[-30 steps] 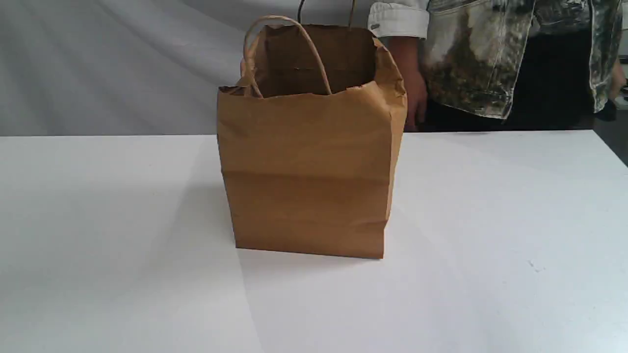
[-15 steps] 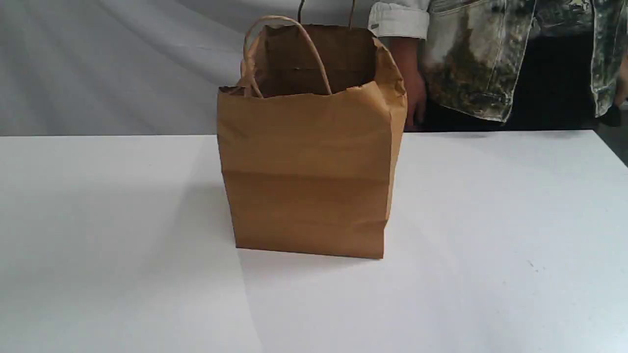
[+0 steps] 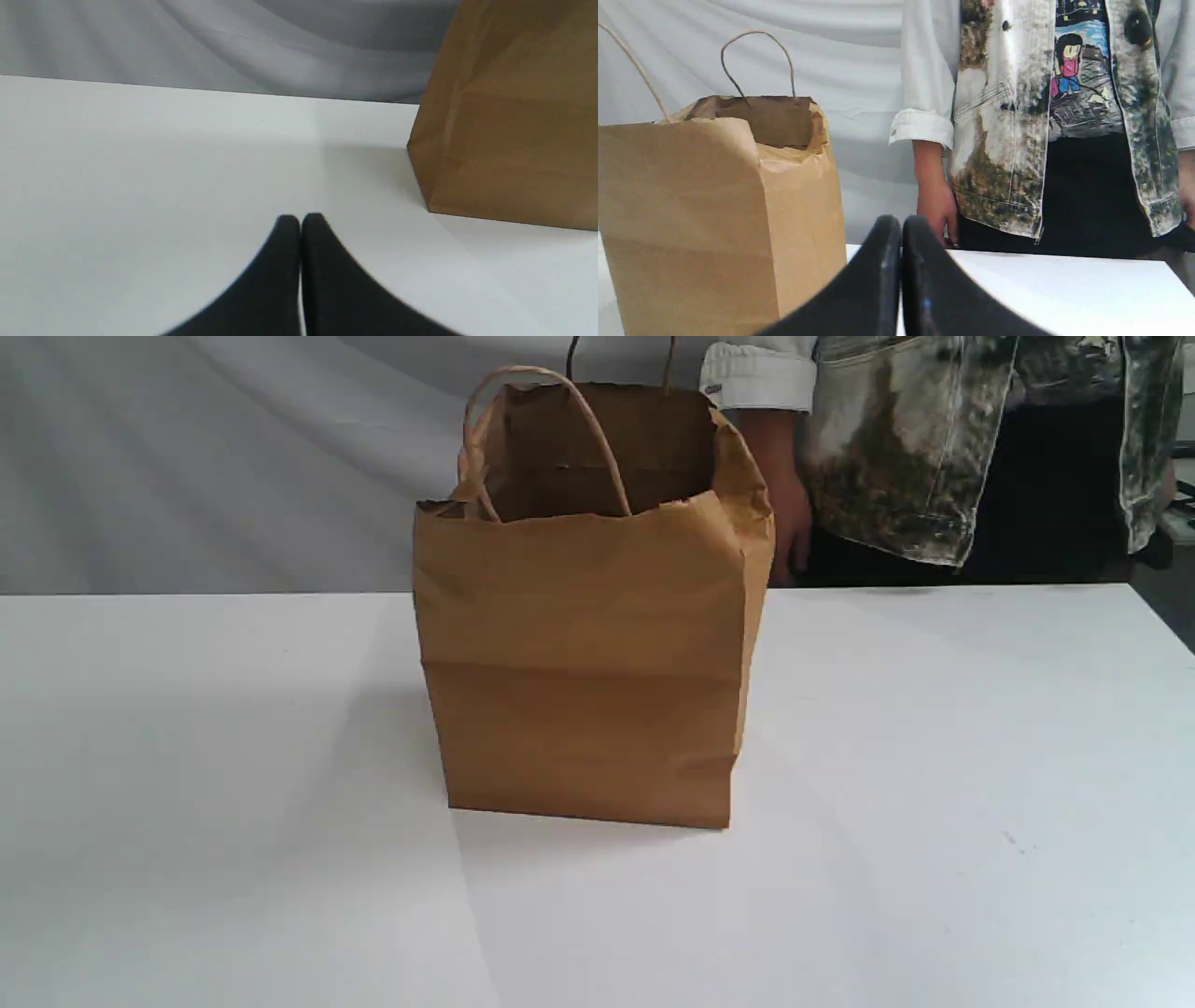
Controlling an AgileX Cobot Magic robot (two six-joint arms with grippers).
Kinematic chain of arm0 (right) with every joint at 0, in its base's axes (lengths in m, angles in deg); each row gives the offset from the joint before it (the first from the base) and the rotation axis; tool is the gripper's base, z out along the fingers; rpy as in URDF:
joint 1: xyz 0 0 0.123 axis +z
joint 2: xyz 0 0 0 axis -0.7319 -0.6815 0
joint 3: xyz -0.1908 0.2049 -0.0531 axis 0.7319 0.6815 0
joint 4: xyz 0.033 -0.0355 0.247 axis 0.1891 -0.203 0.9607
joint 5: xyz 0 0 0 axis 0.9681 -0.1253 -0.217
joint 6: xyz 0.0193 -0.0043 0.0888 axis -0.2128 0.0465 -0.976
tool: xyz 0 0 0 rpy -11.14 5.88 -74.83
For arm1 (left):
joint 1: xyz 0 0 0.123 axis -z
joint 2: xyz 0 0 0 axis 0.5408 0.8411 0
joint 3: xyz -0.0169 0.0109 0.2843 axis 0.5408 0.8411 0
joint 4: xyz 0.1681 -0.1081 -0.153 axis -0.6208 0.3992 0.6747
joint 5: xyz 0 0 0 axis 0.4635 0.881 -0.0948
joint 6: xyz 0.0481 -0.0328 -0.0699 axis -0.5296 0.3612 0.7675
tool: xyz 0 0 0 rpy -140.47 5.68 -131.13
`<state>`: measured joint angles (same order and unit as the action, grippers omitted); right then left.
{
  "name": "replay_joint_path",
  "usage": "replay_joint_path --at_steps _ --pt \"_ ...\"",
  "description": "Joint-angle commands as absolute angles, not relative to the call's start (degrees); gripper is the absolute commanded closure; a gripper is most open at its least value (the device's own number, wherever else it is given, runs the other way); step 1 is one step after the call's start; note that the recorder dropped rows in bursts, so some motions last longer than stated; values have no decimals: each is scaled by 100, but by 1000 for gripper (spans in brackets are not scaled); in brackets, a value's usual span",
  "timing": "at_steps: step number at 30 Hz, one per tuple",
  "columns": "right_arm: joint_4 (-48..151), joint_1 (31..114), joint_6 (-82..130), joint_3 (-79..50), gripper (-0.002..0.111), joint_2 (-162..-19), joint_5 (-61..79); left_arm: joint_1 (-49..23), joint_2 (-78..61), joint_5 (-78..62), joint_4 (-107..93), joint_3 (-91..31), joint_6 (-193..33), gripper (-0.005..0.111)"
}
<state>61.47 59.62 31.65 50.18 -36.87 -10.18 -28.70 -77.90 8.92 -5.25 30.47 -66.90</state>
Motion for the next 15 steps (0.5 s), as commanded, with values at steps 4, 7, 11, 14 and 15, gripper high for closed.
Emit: replay_joint_path --at_steps 4,7,11,14,15 --pt "6146 5840 3197 5036 108 -2967 -74 -2881 -7818 856 -543 3075 -6708 107" --pt "6146 5746 3197 5036 108 -2738 351 -2881 -7818 856 -543 3075 -6708 107" --pt "6146 5605 3197 5036 108 -2439 977 -2881 -7818 856 -543 3075 -6708 107" --pt "5932 5504 3206 5036 108 -2210 1392 -2881 -7818 856 -543 3075 -6708 107" --pt "5737 5487 3206 5036 108 -2115 1520 -2881 -7818 856 -543 3075 -6708 107"
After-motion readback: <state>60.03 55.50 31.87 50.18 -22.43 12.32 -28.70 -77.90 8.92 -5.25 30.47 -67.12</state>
